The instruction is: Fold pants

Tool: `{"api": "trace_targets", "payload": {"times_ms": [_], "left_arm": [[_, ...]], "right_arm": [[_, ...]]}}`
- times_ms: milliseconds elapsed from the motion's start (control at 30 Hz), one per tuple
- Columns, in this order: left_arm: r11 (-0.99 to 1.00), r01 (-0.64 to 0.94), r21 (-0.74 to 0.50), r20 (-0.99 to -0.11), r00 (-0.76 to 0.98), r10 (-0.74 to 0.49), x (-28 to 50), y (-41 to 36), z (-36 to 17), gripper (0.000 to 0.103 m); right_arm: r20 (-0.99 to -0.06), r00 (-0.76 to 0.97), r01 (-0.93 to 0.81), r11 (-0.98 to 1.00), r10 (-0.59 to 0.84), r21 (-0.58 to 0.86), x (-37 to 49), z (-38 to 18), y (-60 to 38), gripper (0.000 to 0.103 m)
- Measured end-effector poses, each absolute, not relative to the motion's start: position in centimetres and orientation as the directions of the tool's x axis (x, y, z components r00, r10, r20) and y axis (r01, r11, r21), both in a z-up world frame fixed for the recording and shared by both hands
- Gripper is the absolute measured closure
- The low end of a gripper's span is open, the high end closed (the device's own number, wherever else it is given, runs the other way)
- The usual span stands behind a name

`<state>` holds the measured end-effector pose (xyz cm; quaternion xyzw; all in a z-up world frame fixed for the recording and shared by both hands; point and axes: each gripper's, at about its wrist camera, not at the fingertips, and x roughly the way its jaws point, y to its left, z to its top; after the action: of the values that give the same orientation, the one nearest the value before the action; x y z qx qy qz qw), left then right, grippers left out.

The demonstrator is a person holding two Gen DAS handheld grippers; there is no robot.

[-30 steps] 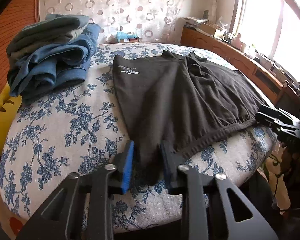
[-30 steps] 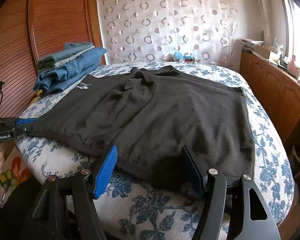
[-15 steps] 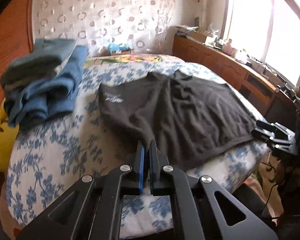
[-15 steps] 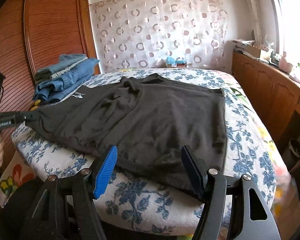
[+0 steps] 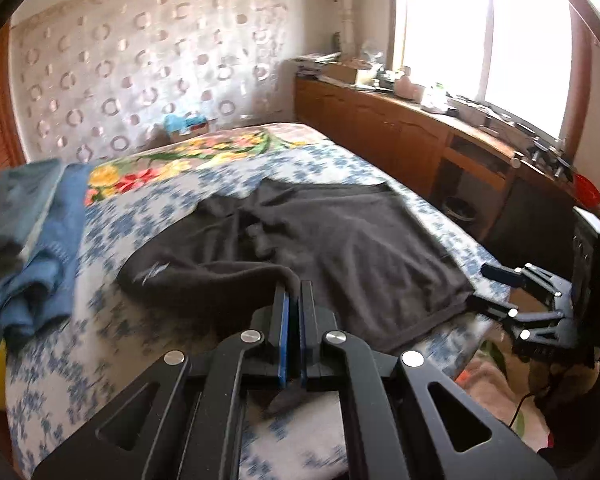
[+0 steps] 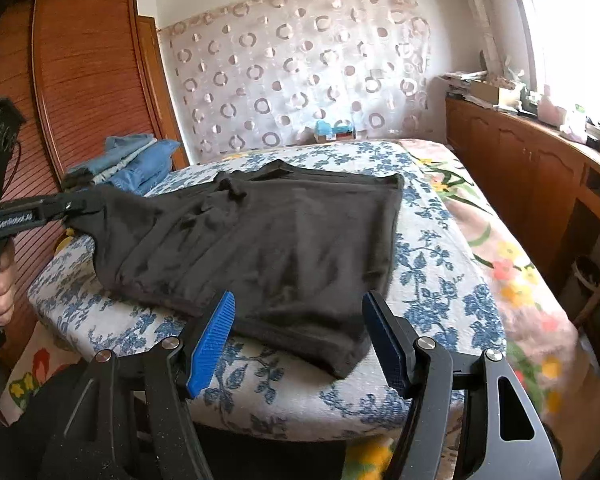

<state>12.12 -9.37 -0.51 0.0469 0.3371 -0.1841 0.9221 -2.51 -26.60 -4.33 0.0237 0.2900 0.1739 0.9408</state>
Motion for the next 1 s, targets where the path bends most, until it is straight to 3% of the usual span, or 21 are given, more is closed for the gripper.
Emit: {"api": "trace_targets", "payload": {"times_ms": [300, 667, 700, 767, 800, 867, 967, 1000], "left_arm": [[0.876, 0.480, -0.047, -0.620, 0.674, -0.402, 13.3, -15.0, 0.8, 0.099], [0.883, 0.469, -0.021, -0.621, 0.686, -0.379, 13.2, -16.5, 0.9, 0.097], [0.885, 0.466, -0.027, -0.624, 0.683, -0.379, 13.1, -16.3, 0.9, 0.094], [0.884, 0.465, -0.042, -0.625, 0.678, -0.387, 13.1, -15.8, 1.0, 0.073], [0.885, 0.464, -0.045, -0.621, 0.681, -0.388, 13.0, -15.6, 1.0, 0.069], [0.886, 0.461, -0.047, -0.608, 0.691, -0.392, 12.6, -15.1, 1.3, 0.050], [0.889, 0.454, -0.064, -0.587, 0.703, -0.401, 12.1, -13.8, 1.6, 0.033], [0.891, 0.449, -0.070, -0.581, 0.707, -0.402, 11.9, -13.4, 1.6, 0.031]], "right_arm": [[-0.531, 0.781, -0.303, 0.943, 0.327, 0.135, -3.2, -4.5, -27.6, 0.035], [-0.532, 0.785, -0.293, 0.947, 0.317, 0.131, -3.2, -4.3, -27.5, 0.035], [-0.531, 0.786, -0.293, 0.947, 0.317, 0.131, -3.2, -4.2, -27.6, 0.035], [-0.533, 0.785, -0.291, 0.947, 0.316, 0.133, -3.1, -4.2, -27.6, 0.035], [-0.533, 0.785, -0.291, 0.947, 0.316, 0.133, -3.0, -4.2, -27.6, 0.035], [-0.533, 0.784, -0.292, 0.947, 0.319, 0.137, -2.9, -4.2, -27.4, 0.035], [-0.535, 0.782, -0.295, 0.946, 0.320, 0.136, -2.7, -4.2, -27.1, 0.035], [-0.536, 0.781, -0.295, 0.946, 0.320, 0.135, -2.6, -4.2, -26.9, 0.035]]}}
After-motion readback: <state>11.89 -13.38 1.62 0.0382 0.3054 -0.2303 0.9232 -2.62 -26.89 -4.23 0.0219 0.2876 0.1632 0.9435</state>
